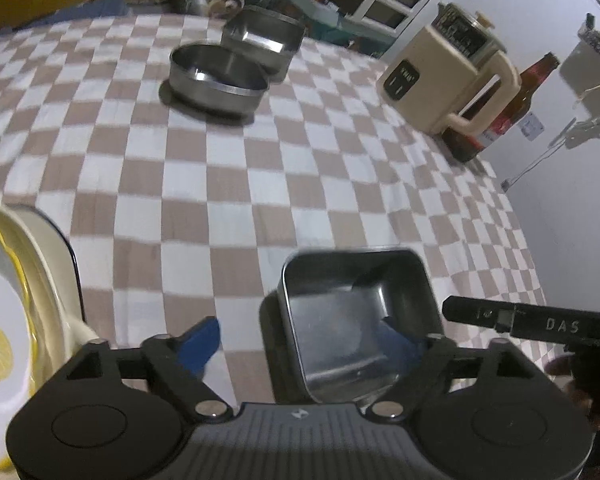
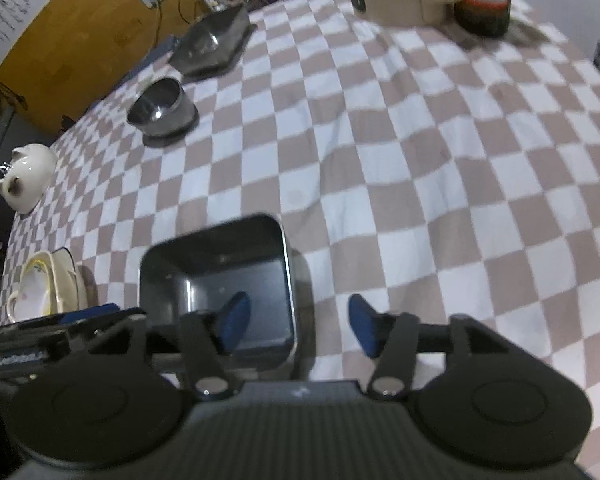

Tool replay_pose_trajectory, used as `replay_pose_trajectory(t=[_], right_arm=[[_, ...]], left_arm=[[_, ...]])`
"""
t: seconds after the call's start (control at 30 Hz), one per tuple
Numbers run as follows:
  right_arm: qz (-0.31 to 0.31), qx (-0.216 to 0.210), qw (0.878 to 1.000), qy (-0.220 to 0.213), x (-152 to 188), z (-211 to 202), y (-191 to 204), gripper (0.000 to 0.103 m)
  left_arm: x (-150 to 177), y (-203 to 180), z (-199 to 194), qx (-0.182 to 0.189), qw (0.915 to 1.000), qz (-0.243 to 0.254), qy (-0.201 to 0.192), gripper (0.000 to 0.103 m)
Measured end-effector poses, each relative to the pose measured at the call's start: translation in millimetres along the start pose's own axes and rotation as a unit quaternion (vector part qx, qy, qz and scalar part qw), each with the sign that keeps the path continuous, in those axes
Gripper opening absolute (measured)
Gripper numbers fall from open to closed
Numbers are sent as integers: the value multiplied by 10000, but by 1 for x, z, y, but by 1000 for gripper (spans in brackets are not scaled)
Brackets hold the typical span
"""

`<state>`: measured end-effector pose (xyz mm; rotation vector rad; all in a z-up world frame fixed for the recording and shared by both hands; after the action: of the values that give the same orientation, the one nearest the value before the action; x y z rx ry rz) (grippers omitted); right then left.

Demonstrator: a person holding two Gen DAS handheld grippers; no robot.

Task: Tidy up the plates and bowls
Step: 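Lift the steel tray with both grippers and carry it toward the bowl stack, then lower the steel tray and open both grippers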

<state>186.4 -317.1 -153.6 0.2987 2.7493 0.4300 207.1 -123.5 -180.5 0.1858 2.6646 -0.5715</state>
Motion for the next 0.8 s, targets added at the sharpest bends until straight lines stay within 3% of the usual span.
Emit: replay_pose_trajectory(t=[0.13, 0.3, 0.5, 0.8], right_arm=[[-150, 39, 9994, -306, -18, -12, 8, 80], [-222, -62, 9970, -735, -46, -18, 26, 102], [-135, -39, 9932, -1158, -82, -4, 52, 103], [97, -114, 9919, -1261, -132, 28, 70, 103]], left_arm=[[-20, 1, -12, -76, 9995, 174, -240, 103], [-54, 13, -23, -271, 9969, 503, -534, 103], [-100, 36, -28, -550, 9926, 737, -791, 103], [-174, 75, -14, -681, 9916, 669, -877, 103]])
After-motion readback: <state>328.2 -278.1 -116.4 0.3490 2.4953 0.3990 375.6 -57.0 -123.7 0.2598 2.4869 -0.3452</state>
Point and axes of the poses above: each gripper's, at about its wrist camera, not at the fingertips, and z roughly the way its jaws point, y to its left, x to its underside, the point moved 7 cm from there along z, roughly the way its jaws point, and after that the axes turned 1 degree about z, right-handed, at the moved point
